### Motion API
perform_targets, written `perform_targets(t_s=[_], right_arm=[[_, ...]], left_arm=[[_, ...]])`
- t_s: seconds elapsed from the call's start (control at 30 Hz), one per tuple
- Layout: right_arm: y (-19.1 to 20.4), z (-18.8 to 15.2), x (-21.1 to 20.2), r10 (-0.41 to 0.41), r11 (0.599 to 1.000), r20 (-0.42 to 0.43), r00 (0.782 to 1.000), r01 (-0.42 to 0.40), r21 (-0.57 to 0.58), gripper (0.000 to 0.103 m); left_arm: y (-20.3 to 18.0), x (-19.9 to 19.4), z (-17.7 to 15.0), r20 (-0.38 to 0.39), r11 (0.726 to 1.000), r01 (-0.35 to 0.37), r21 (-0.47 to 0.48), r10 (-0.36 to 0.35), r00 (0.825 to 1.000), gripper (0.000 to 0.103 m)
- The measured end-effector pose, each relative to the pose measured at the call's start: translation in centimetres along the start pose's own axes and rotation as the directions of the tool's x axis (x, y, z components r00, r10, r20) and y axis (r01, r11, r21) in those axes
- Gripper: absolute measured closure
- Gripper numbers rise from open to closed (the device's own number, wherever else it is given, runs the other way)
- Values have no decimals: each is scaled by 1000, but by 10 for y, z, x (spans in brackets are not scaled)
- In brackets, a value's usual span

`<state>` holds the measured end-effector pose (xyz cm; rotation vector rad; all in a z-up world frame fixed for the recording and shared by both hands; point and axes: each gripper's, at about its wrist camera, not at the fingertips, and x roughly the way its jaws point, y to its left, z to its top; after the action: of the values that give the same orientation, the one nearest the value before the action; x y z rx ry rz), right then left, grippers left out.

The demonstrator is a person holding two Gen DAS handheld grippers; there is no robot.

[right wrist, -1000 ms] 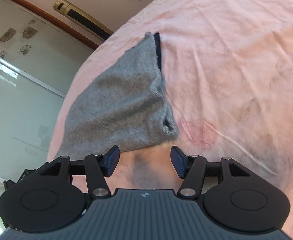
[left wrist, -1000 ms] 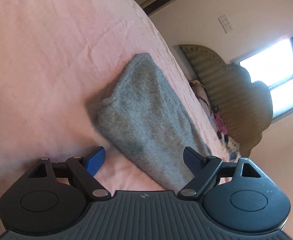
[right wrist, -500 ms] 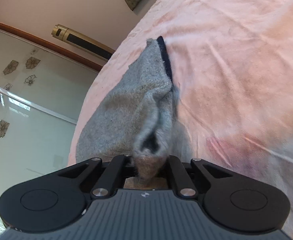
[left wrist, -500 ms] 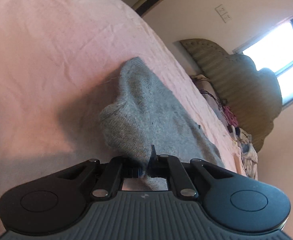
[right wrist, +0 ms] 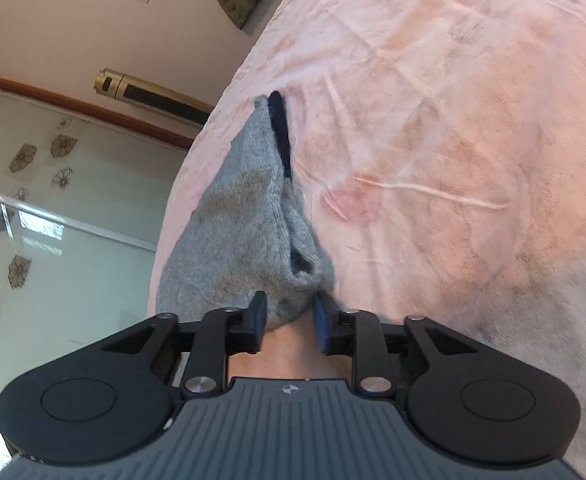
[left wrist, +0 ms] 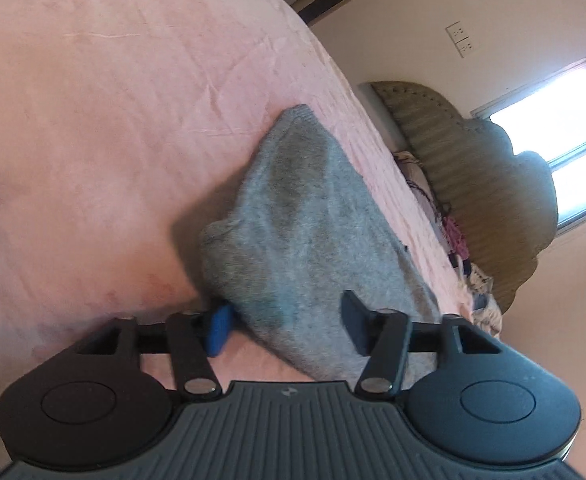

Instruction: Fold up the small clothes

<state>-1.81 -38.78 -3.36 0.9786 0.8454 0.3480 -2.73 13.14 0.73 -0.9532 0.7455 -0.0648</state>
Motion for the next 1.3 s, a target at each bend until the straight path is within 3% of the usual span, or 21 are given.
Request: perform_targets(t_s=[0.03,0.07,0.13,0.17,0.2,0.23,0.33,0.47,0.57,0.63,0.7,0.77,0.8,0.83,0.87,0.93,1.03,1.17,1.2,1.27,1.3], right_arm=[[4,0,5,13,1000,9,1000,-13,1,35],[10,0,11,20,1000,20,1000,-20,-15,30],[24,0,29,-2,998,42,999,4,-56,25],[29,1,39,-10,998,52,999,13,-67,27],[32,1,47,-16,996,68,998,21,-81,45],[33,2,58,-23,996,54,998,28,-87,88],[32,0,68,-14,995,25,1000,17,-93,91],[36,-13,33,32,992,-17,999,-34,-121,91],[23,-27,2,7,993,-45,999,-12,-117,92],[8,-35,-6,-40,994,-78,996,32,-104,91],[3,-37,-10,-38,993,-121,992,24,-118,88],[16,-24,-18,-75,982,-98,992,56,-179,65],[28,-14,-23,-104,968,-38,994,93,-234,44],[43,-2,-25,-130,943,39,991,135,-305,31],[56,12,-22,-137,920,86,987,159,-360,28],[73,45,-3,-128,900,111,986,162,-404,28],[91,89,51,-172,863,102,980,200,-464,29],[105,117,129,-297,816,38,954,274,-508,35],[105,117,142,-316,806,11,949,275,-524,41],[104,107,165,-362,784,-54,931,272,-558,67],[104,102,171,-384,763,-68,921,275,-584,92]], left_arm=[[-5,3,-2,22,1000,7,-10,-7,1000,17],[-9,7,-5,52,1000,-4,-8,4,999,16],[-18,17,-8,119,999,-39,21,36,992,19],[-21,19,-10,147,996,-74,39,68,987,27],[-25,26,-10,147,991,-124,59,114,983,79],[-26,37,-8,91,980,-183,78,176,980,98],[-30,22,-2,96,988,-130,88,121,988,98],[-35,-25,-2,59,983,-21,182,10,998,98],[-23,-34,-10,-34,960,-37,277,48,998,97],[-6,-30,-13,-107,946,-79,315,118,987,90],[9,-39,-7,-132,953,-53,300,97,986,87],[6,-53,2,-49,946,-89,310,110,993,74],[1,-60,5,28,938,-113,328,110,994,58],[-4,-66,8,105,932,-130,339,100,989,43],[-9,-68,9,171,929,-143,342,89,981,41],[-21,-62,10,233,928,-144,344,65,970,41],[-34,-36,4,219,915,-119,386,35,975,41],[-42,-2,-17,170,868,-160,469,89,981,41],[-41,4,-22,166,856,-175,486,106,980,41],[-37,6,-29,184,838,-197,508,118,976,39],[-36,8,-30,196,832,-210,513,125,973,31]])
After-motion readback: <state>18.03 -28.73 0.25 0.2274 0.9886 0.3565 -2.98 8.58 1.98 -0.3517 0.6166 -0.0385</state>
